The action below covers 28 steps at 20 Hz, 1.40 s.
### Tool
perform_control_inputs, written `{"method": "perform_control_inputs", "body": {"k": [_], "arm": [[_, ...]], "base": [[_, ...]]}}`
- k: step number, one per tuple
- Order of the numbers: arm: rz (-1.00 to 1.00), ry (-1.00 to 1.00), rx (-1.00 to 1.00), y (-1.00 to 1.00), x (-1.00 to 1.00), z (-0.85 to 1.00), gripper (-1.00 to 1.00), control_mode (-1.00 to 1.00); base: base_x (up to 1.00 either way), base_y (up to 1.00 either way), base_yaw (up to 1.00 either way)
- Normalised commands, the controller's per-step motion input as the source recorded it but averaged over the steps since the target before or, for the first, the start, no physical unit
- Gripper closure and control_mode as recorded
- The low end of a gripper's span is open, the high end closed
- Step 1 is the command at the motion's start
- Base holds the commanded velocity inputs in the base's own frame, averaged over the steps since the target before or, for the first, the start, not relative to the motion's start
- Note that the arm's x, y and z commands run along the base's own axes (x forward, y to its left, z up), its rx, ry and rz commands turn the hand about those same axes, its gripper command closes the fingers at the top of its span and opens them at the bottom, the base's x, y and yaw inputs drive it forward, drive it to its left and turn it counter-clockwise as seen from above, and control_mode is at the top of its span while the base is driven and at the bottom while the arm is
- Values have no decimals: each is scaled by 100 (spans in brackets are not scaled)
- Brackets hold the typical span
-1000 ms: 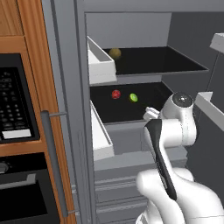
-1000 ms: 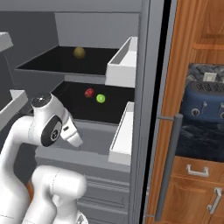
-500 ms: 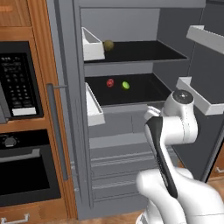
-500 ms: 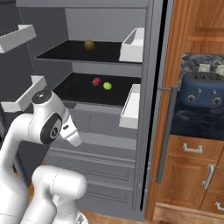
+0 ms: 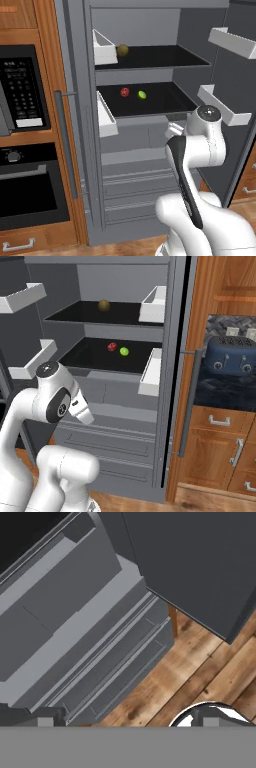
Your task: Place the kiwi in the correct fridge rack based on whether it is a fruit or vegetable. Finally, close the fridge door.
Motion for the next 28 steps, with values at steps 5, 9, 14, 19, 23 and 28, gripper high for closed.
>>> {"method": "perform_control_inputs", "body": {"k": [5, 9, 14, 19, 23, 28], "arm": [[0, 0, 0, 0, 0, 0, -100, 100], [0, -1, 0, 0, -9, 4, -100, -100], [7, -22, -19, 41, -98, 70, -100, -100], [19, -10, -38, 85, -100, 87, -100, -100], [26, -4, -42, 82, -96, 65, -100, -100], [26, -2, -45, 99, -55, 32, -100, -100]], "base": [[-6, 0, 0], [2, 0, 0], [0, 0, 0], [0, 0, 0], [0, 0, 0], [0, 0, 0]]}}
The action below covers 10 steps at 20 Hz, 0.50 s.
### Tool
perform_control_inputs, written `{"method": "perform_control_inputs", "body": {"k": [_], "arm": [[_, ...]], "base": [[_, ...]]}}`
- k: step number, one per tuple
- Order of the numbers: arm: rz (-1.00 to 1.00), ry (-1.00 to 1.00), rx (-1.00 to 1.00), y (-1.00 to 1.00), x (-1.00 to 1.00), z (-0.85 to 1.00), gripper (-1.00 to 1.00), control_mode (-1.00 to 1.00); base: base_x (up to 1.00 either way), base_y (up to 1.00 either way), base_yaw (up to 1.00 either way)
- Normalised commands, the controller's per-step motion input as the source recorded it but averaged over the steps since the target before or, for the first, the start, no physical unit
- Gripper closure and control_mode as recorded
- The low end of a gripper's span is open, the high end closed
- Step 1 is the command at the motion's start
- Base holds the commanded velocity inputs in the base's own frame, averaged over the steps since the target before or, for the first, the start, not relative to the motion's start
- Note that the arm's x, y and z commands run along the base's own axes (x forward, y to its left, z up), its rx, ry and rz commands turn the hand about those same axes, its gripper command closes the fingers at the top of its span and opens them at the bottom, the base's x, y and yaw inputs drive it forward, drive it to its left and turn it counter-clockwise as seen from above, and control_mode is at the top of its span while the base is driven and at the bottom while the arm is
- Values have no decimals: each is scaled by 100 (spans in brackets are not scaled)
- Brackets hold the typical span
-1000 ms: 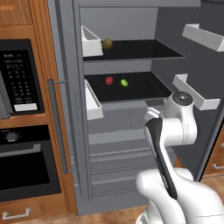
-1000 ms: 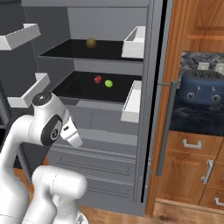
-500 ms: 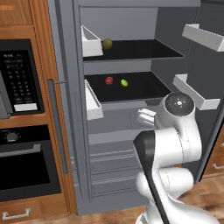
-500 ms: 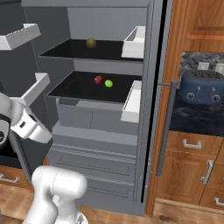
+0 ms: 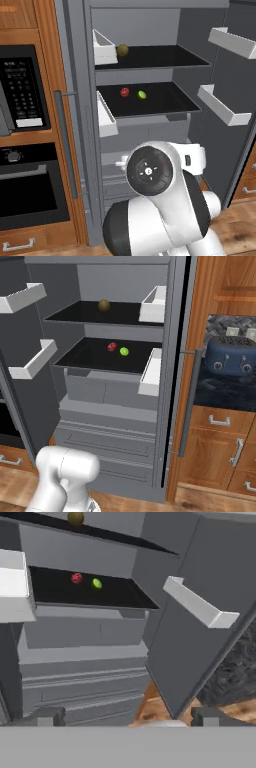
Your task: Place the kiwi in the correct fridge rack based on whether it is a fruit or vegetable. Finally, close the fridge door.
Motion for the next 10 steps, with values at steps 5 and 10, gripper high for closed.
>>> {"method": "perform_control_inputs", "body": {"k": [5, 10], "arm": [[12, -16, -43, 95, -10, 63, -100, -100], [6, -11, -37, 98, 41, 20, -100, -100]], "base": [[0, 0, 0], [0, 0, 0]]}}
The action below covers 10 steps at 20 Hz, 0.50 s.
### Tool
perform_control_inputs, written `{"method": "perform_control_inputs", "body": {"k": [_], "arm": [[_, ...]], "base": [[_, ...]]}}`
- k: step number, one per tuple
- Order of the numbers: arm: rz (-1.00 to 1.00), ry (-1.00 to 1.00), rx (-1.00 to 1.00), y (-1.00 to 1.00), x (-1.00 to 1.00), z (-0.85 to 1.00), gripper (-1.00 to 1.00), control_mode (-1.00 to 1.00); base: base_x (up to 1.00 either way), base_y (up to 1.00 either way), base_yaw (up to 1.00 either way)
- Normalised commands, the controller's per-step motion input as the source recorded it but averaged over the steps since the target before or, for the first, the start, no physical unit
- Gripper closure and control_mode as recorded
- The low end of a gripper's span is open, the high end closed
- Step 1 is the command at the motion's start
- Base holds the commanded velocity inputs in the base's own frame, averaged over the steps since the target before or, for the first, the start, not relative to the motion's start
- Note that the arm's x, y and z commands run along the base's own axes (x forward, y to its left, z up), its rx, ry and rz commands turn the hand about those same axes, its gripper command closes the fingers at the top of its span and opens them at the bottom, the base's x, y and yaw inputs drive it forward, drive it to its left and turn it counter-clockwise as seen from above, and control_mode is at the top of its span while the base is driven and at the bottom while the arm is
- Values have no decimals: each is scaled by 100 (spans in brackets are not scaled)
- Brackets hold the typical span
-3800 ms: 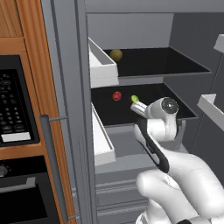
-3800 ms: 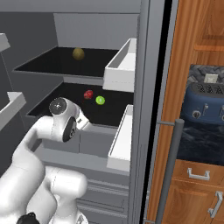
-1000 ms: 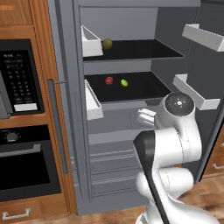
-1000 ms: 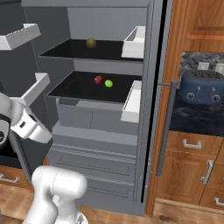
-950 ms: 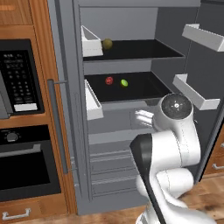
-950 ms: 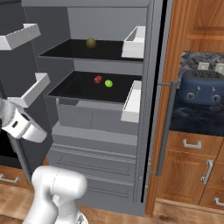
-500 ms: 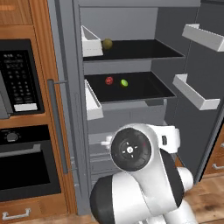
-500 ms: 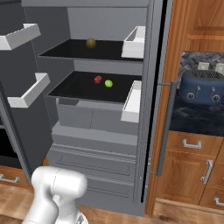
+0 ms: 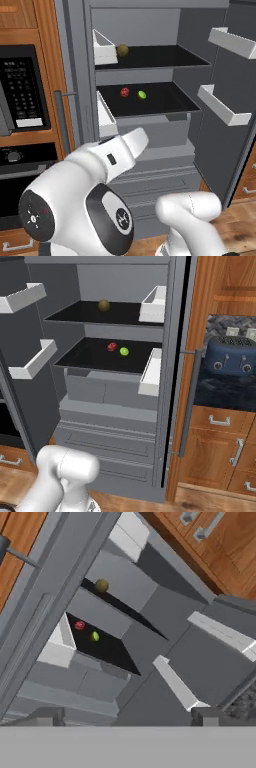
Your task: Place the kiwi in the correct fridge rack based on whether it is a fruit or vegetable. Finally, close the fridge door.
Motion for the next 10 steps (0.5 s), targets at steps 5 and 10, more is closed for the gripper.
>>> {"method": "perform_control_inputs", "body": {"k": [5, 10], "arm": [[12, -4, -36, 98, 83, -1, -100, -100], [7, -3, -29, 59, 96, -20, -100, -100]], "base": [[0, 0, 0], [0, 0, 0]]}}
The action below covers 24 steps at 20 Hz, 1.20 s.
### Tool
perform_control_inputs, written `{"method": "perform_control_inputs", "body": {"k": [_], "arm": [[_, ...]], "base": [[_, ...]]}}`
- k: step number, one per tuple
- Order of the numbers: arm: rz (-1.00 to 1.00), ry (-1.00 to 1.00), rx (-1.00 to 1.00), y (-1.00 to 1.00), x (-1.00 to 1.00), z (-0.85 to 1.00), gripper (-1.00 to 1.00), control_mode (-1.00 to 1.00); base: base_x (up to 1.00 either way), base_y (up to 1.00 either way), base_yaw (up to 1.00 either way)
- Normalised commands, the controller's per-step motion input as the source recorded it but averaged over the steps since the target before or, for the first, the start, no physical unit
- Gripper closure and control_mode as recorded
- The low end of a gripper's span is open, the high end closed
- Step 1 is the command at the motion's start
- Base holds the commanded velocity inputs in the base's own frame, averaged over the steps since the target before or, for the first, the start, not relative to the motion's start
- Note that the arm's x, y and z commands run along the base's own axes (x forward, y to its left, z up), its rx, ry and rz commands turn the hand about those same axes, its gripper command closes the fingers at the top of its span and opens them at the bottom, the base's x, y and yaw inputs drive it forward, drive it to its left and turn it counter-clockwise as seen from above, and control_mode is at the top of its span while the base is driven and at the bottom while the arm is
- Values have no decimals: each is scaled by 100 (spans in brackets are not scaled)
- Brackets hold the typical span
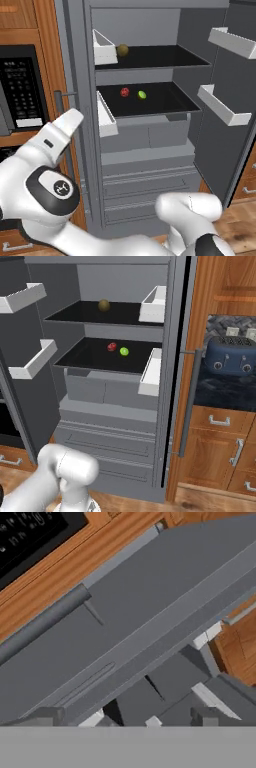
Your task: Place the kiwi in the correct fridge rack based on whether it is a fruit or vegetable. Finally, close the fridge door.
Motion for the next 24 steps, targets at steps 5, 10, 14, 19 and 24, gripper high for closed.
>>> {"method": "perform_control_inputs", "body": {"k": [5, 10, 14, 19, 24], "arm": [[5, 2, -24, 58, 95, -44, -100, -100], [3, 7, -12, 57, 86, -22, -100, -100], [0, 19, 0, 43, 65, -14, -100, -100], [0, 18, 0, 28, 58, -19, -100, -100], [0, 3, 0, -31, 31, -12, -100, -100]], "base": [[0, 0, 0], [0, 0, 0], [0, 0, 0], [0, 0, 0], [0, 0, 0]]}}
